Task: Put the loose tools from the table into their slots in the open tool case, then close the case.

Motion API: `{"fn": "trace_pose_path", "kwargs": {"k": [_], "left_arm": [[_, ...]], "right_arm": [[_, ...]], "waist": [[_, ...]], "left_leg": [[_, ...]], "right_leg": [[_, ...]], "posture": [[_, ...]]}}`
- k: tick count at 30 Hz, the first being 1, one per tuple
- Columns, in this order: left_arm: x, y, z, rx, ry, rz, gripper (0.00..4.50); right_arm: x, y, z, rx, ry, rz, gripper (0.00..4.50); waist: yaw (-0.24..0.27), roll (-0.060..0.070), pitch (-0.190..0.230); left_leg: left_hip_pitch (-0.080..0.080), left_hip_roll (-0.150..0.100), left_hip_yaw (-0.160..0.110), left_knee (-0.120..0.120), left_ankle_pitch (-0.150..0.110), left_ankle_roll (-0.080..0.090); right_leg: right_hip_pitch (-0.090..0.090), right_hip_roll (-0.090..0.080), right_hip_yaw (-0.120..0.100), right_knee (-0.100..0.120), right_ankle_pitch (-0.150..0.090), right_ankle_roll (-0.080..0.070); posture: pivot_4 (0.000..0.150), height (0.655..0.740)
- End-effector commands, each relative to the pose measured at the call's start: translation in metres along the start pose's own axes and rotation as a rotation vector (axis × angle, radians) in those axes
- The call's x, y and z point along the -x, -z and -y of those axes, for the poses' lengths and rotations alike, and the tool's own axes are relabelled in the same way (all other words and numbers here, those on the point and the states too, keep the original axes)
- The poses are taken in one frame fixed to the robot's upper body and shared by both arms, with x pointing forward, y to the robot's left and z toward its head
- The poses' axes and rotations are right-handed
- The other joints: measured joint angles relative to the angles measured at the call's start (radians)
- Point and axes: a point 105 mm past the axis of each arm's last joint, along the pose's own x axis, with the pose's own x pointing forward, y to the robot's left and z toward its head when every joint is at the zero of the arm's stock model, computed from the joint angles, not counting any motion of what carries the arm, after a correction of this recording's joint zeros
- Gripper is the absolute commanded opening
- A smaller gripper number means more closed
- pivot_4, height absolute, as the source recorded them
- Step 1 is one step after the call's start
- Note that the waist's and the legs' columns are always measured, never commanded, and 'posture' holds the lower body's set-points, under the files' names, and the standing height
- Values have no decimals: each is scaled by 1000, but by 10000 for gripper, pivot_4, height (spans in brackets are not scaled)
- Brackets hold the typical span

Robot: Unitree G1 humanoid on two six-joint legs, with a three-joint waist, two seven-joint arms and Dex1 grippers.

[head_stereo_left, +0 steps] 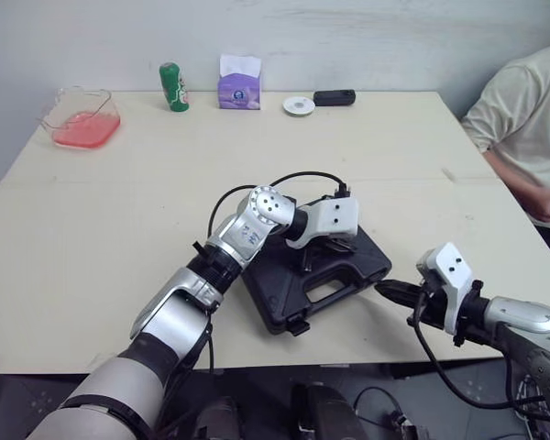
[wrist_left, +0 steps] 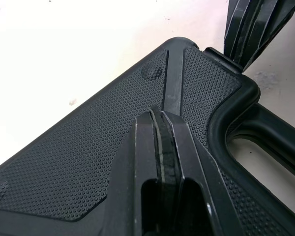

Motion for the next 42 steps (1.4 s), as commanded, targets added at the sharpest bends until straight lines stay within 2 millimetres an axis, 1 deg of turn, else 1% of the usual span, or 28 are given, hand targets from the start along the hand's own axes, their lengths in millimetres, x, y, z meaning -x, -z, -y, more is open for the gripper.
{"fn": "trace_pose_path", "kwargs": {"k": [1,4,5,7,8,9,10,12,13,15,16,19,20,22,24,27,30,35,36,38,40,42], "left_arm": [[-19,41,38,41,138,-159,486],[-20,40,45,17,153,-158,486],[-19,39,43,25,136,-155,486],[-16,37,38,50,105,-141,486],[-13,35,34,64,92,-125,486],[-8,31,30,89,81,-100,486],[-2,25,25,124,68,-62,486],[23,6,22,133,102,63,486],[35,-2,25,120,135,108,486],[56,-10,32,104,193,141,486],[63,-11,34,105,210,143,486],[88,-9,52,115,304,125,486],[98,-4,60,114,333,100,486],[107,7,70,118,349,47,486],[108,16,75,122,339,2,486],[107,28,84,115,348,-68,486],[103,41,85,74,325,-139,486],[99,50,89,50,336,-193,486],[97,57,89,3,321,-236,486],[89,69,79,-115,265,-307,486],[88,67,84,-108,300,-284,486],[87,65,92,-79,342,-261,486]], "right_arm": [[2,-19,5,45,26,65,0],[-1,-22,8,51,31,71,0],[-2,-22,6,53,21,68,0],[-1,-22,1,56,-3,62,0],[1,-23,-2,59,-19,61,0],[2,-24,-7,63,-38,60,0],[4,-26,-14,69,-69,62,0],[7,-30,-36,58,-173,85,0],[8,-31,-45,49,-218,91,0],[8,-26,-59,38,-278,75,0],[8,-24,-63,37,-293,66,0],[-1,-16,-81,35,-360,37,0],[-7,-12,-92,33,-408,21,0],[-16,-6,-109,35,-477,0,0],[-22,-2,-119,40,-517,-12,0],[-30,0,-125,50,-530,-15,0],[-39,-1,-126,44,-526,-3,0],[-47,-6,-126,44,-527,15,0],[-49,-8,-126,43,-528,25,0],[-52,-16,-121,54,-532,56,0],[-55,-27,-115,42,-523,94,0],[-59,-39,-108,13,-502,133,0]], "waist": [[-1,0,0],[-5,0,0],[-5,0,0],[-5,0,-1],[-5,1,-1],[-5,1,-1],[-6,2,-1],[-9,2,-1],[-11,3,0],[-16,4,2],[-16,5,3],[-11,5,4],[-15,5,4],[-17,6,4],[-17,6,4],[-13,5,4],[-4,4,4],[-4,5,3],[-4,5,3],[-3,5,2],[-1,5,0],[-3,4,-1]], "left_leg": [[0,0,0,0,0,0],[3,0,0,-1,0,0],[5,1,0,-2,0,0],[12,1,0,-7,-1,-1],[14,1,0,-10,-4,3],[14,1,0,-11,-4,4],[14,1,0,-12,-4,3],[14,2,0,-13,-2,1],[14,2,0,-14,1,-5],[14,3,-1,-15,2,-8],[14,3,-2,-15,3,-10],[11,2,-1,-14,5,-12],[11,2,-1,-14,5,-12],[12,2,-1,-15,5,-12],[12,2,-1,-15,5,-12],[11,2,-1,-15,5,-12],[12,1,-1,-14,4,-9],[13,1,0,-14,3,-9],[13,1,0,-14,3,-9],[14,1,0,-14,3,-8],[16,1,-2,-14,0,-4],[17,2,-2,-14,0,-2]], "right_leg": [[0,0,0,0,0,0],[2,-1,1,0,0,0],[3,-1,2,-1,0,0],[12,-2,3,-4,-1,-2],[14,-2,3,-5,-1,-2],[14,-1,3,-6,-1,-2],[13,-1,3,-6,-1,-2],[11,-1,4,-5,-2,-3],[10,0,4,-4,-2,-4],[8,1,4,-1,-4,-7],[6,1,3,0,-5,-8],[0,0,4,3,-5,-8],[0,0,4,4,-5,-8],[0,0,4,4,-5,-9],[0,0,4,3,-6,-9],[0,0,4,3,-6,-9],[0,0,4,2,-5,-9],[1,0,5,2,-5,-9],[2,0,5,2,-5,-9],[3,0,5,2,-5,-9],[11,-1,3,0,-5,-9],[12,-1,3,0,-5,-9]], "posture": [[1500,7400],[1500,7400],[1500,7400],[1500,7400],[1500,7400],[1500,7400],[1500,7400],[1500,7400],[1500,7400],[1500,7400],[1500,7400],[1500,7400],[1500,7400],[1500,7400],[1500,7400],[1500,7400],[1500,7400],[1500,7400],[1500,7400],[1500,7400],[1500,7400],[1500,7400]]}}
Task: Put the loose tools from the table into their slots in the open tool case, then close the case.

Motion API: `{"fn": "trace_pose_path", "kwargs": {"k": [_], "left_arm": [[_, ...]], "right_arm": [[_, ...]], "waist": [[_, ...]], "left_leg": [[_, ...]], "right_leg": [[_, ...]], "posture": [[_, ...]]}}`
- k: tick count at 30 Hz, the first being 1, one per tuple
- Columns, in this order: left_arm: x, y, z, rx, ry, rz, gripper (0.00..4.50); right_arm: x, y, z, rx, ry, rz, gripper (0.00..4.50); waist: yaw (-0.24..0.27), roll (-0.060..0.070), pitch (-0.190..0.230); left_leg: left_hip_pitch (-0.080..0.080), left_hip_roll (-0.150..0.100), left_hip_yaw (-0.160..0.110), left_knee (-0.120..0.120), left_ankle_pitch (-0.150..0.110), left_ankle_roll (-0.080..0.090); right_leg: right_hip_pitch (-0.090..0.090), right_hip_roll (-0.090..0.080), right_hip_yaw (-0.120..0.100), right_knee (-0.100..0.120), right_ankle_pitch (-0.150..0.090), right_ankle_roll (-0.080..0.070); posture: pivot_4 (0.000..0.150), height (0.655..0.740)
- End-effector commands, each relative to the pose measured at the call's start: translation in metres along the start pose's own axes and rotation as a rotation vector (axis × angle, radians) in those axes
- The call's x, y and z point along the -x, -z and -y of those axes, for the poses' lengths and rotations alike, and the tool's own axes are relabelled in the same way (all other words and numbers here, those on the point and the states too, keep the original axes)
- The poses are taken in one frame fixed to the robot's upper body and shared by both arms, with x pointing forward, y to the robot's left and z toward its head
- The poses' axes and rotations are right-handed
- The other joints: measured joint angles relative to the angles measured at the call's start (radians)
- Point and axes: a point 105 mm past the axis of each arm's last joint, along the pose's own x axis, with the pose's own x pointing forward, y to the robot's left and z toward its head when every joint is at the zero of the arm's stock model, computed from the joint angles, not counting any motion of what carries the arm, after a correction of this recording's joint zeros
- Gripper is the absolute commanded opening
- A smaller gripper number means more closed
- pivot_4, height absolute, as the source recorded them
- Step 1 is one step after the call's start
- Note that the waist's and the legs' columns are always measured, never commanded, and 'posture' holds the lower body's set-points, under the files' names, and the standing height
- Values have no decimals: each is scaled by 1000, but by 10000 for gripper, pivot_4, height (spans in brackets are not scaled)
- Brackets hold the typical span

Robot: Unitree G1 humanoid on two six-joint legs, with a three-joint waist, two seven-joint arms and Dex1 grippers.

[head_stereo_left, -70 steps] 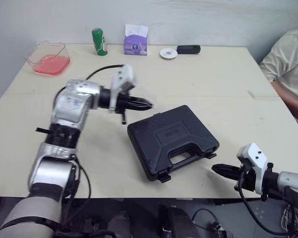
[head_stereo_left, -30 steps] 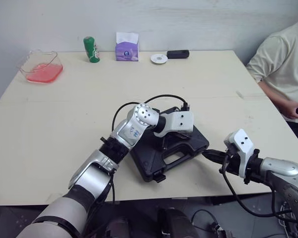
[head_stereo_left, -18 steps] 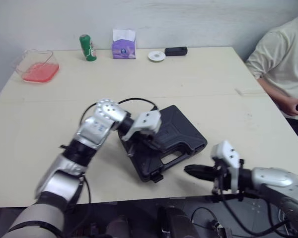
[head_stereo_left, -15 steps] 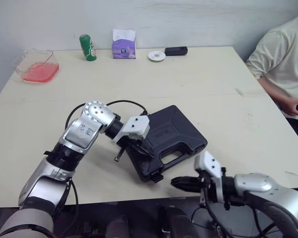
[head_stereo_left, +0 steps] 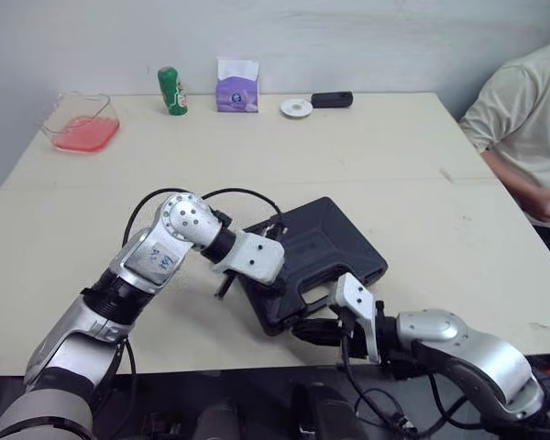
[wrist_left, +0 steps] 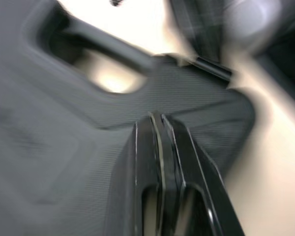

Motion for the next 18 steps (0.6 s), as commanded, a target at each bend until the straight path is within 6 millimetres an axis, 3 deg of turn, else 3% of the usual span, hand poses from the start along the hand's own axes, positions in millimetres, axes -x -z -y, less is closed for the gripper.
{"fn": "trace_pose_path", "kwargs": {"k": [1,8,12,13,16,18], "left_arm": [[-24,29,34,127,153,-67,486],[-28,26,34,155,137,-26,486],[-1,12,21,302,64,143,486],[10,4,22,333,68,215,6627],[43,-9,25,448,46,361,18791],[52,-11,25,487,23,393,28373]], "right_arm": [[3,-33,11,24,36,127,0],[8,-38,11,26,45,121,0],[39,-41,14,111,113,84,0],[49,-43,12,117,116,87,6645],[82,-52,9,137,139,96,20174],[93,-54,8,144,147,95,30254]], "waist": [[-1,0,0],[-2,1,-1],[-1,3,0],[-1,3,0],[-4,2,4],[-3,0,6]], "left_leg": [[0,0,0,0,0,0],[0,1,-1,0,0,-1],[0,0,-1,0,0,0],[-1,0,-2,0,0,0],[-4,1,-3,0,2,-3],[-8,1,-3,-1,3,-5]], "right_leg": [[0,0,0,0,0,0],[-1,0,-1,2,-1,-1],[-2,-1,-1,1,0,-1],[-2,-1,-1,1,0,0],[-7,0,-2,-1,0,0],[-12,1,-2,0,0,-1]], "posture": [[1500,7400],[1500,7400],[1500,7400],[1500,7400],[1500,7400],[1500,7400]]}}
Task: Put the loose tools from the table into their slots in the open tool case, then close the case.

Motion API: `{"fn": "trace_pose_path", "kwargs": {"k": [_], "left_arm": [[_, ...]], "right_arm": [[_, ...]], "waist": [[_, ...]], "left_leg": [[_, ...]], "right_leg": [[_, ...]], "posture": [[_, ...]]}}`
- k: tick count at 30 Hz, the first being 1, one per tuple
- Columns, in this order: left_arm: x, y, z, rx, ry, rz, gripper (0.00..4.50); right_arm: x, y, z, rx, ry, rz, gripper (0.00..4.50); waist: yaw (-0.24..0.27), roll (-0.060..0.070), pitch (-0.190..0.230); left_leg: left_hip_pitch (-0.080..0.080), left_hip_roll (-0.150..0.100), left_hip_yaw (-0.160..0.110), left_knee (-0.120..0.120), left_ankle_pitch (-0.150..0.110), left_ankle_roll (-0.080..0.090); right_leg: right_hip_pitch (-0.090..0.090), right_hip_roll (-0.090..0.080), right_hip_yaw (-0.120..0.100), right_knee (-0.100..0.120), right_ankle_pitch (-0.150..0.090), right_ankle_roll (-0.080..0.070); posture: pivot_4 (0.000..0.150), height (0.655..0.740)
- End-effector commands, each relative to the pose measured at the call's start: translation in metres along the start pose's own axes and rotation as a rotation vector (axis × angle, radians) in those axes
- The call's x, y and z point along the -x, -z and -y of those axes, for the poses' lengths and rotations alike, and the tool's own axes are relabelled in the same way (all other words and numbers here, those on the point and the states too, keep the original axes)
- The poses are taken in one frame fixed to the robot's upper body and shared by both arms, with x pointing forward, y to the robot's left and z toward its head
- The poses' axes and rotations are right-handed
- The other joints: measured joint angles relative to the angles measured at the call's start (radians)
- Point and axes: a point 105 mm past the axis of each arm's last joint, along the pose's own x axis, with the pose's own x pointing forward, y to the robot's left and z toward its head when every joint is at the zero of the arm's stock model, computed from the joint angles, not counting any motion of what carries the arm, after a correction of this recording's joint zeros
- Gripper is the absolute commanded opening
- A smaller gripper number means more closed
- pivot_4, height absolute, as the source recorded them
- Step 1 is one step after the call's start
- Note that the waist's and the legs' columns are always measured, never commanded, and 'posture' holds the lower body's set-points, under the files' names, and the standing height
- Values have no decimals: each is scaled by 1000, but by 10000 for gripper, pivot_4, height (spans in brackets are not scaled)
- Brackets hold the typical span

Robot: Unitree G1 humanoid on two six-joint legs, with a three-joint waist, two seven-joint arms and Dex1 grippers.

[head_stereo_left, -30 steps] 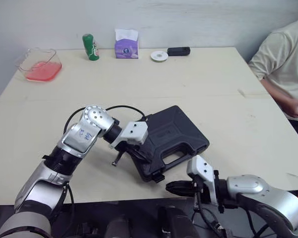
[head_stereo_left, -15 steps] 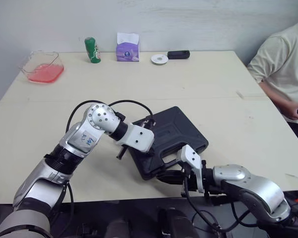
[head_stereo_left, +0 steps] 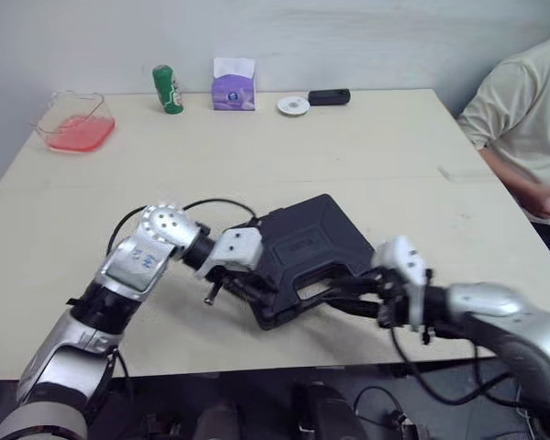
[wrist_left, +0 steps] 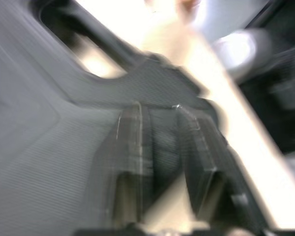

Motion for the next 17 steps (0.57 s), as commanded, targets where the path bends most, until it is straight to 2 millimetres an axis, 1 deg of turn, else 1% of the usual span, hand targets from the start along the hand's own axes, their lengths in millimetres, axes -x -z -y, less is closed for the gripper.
{"fn": "trace_pose_path", "kwargs": {"k": [1,2,3,4,5,6,8,9,11,12,13,14,17], "left_arm": [[32,-26,9,34,-75,122,33528],[50,-28,13,81,-130,159,38863],[61,-30,17,112,-166,185,43651],[74,-31,22,141,-204,207,44654],[87,-32,28,165,-256,219,44654],[105,-27,32,196,-346,221,44654],[129,-20,39,227,-482,219,44654],[137,-17,40,229,-537,218,44654],[161,-8,45,247,-679,214,44654],[169,-5,49,258,-733,219,44654],[174,-4,53,268,-766,223,44654],[175,-3,56,271,-776,223,44654],[167,2,65,252,-765,199,44654]], "right_arm": [[31,-20,-1,65,-1,29,35640],[49,-24,7,77,36,15,41130],[62,-28,11,86,60,6,45000],[75,-32,16,94,88,-3,45000],[88,-35,23,95,120,-13,45000],[104,-38,32,99,169,-30,45000],[126,-39,43,112,228,-57,45000],[132,-38,47,123,247,-69,45000],[144,-35,61,173,322,-97,45000],[149,-34,66,178,348,-108,45000],[153,-32,70,180,360,-117,45000],[155,-31,73,186,364,-124,45000],[154,-26,79,192,365,-135,45000]], "waist": [[1,0,2],[1,2,4],[0,3,5],[-3,3,6],[-4,2,7],[-6,2,7],[-11,1,8],[-10,0,8],[-11,-1,9],[-11,-1,9],[-11,-1,9],[-11,-1,9],[-11,-1,9]], "left_leg": [[-2,0,0,0,0,-1],[-2,0,0,0,0,-1],[-4,0,0,0,0,-1],[-4,-1,1,0,0,-1],[-3,-1,1,0,0,0],[-3,-1,1,-1,0,0],[-2,-1,1,-1,0,0],[-2,-1,1,-2,0,0],[-1,-1,1,-1,0,0],[-1,-1,1,-1,0,0],[-1,-2,2,-1,0,0],[-1,-2,2,-1,0,0],[0,-1,3,-2,-1,-1]], "right_leg": [[-2,0,0,0,0,0],[-3,0,0,0,0,0],[-4,-1,0,0,0,0],[-4,-1,1,0,0,0],[-4,-1,2,0,0,0],[-4,-1,2,0,0,0],[-4,-1,2,-1,0,1],[-4,-1,2,-1,0,1],[-3,-1,2,-1,0,1],[-3,-2,2,-1,0,1],[-3,-2,2,-1,0,1],[-3,-2,3,-1,0,1],[-4,-3,3,-1,0,1]], "posture": [[1500,7400],[1500,7400],[1500,7400],[1500,7400],[1500,7400],[1500,7400],[1500,7400],[1500,7400],[1500,7400],[1500,7400],[1500,7400],[1500,7400],[1500,7400]]}}
